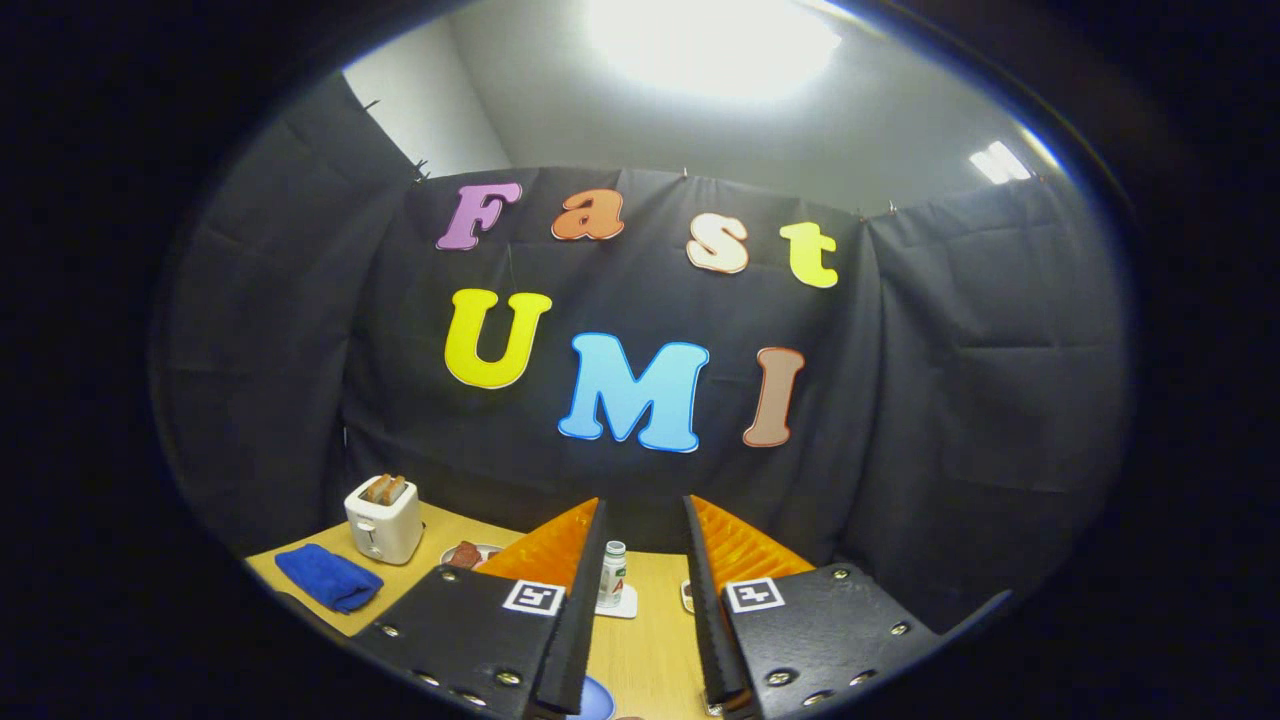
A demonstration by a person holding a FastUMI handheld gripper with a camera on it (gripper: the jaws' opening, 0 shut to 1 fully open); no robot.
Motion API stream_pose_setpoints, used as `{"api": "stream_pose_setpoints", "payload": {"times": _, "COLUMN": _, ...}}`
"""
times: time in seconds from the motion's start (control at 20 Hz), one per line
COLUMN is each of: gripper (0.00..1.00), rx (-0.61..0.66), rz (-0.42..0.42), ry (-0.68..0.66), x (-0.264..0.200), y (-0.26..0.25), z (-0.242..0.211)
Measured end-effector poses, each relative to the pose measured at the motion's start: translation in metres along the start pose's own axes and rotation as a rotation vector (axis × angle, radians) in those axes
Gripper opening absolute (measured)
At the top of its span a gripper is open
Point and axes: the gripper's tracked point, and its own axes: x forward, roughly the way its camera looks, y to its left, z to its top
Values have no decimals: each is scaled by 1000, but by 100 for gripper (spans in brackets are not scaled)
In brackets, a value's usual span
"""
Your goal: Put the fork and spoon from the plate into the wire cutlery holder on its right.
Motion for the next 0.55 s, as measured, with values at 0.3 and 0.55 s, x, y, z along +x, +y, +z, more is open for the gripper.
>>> {"api": "stream_pose_setpoints", "payload": {"times": 0.3, "gripper": 96, "rx": -6, "rz": 69, "ry": 65, "x": 12, "y": 49, "z": -35}}
{"api": "stream_pose_setpoints", "payload": {"times": 0.55, "gripper": 96, "rx": 138, "rz": 78, "ry": -14, "x": 13, "y": 61, "z": -38}}
